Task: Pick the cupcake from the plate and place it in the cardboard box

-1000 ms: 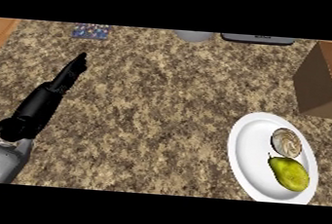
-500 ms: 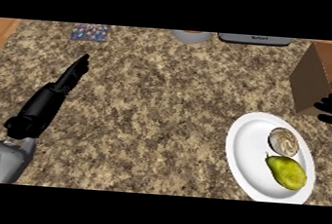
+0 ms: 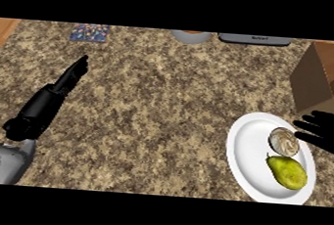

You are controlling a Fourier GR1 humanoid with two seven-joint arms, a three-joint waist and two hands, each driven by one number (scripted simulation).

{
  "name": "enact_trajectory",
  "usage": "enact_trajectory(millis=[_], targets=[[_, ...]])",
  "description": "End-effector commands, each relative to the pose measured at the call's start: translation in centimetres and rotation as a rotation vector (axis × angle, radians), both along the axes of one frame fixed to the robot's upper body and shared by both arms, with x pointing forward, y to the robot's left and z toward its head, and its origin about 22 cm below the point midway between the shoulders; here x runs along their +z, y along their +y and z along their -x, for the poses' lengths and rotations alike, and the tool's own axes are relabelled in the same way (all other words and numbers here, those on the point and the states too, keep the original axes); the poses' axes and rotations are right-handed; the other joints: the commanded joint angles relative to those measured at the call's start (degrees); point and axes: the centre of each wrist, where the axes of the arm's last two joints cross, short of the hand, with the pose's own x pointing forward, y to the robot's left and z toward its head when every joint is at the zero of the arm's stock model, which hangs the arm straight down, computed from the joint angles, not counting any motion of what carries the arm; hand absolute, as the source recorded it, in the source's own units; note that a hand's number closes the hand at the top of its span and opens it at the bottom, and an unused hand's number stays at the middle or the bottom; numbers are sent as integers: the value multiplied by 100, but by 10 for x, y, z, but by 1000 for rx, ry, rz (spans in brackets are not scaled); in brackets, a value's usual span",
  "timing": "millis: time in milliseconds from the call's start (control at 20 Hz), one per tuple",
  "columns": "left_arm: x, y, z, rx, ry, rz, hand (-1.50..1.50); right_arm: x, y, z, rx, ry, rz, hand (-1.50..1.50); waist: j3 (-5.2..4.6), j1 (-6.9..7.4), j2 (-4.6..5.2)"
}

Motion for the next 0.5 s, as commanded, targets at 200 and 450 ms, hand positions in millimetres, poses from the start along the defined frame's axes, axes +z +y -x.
enact_trajectory(millis=[200,450], targets=[[-12,13,-4,-2,6,-2,0,-35,22,17,-51,17,59,-150,1,18,12],[9,7,-7,-3,-7,-14,0,-53,36,10,-86,-64,74,-150,3,48,12]])
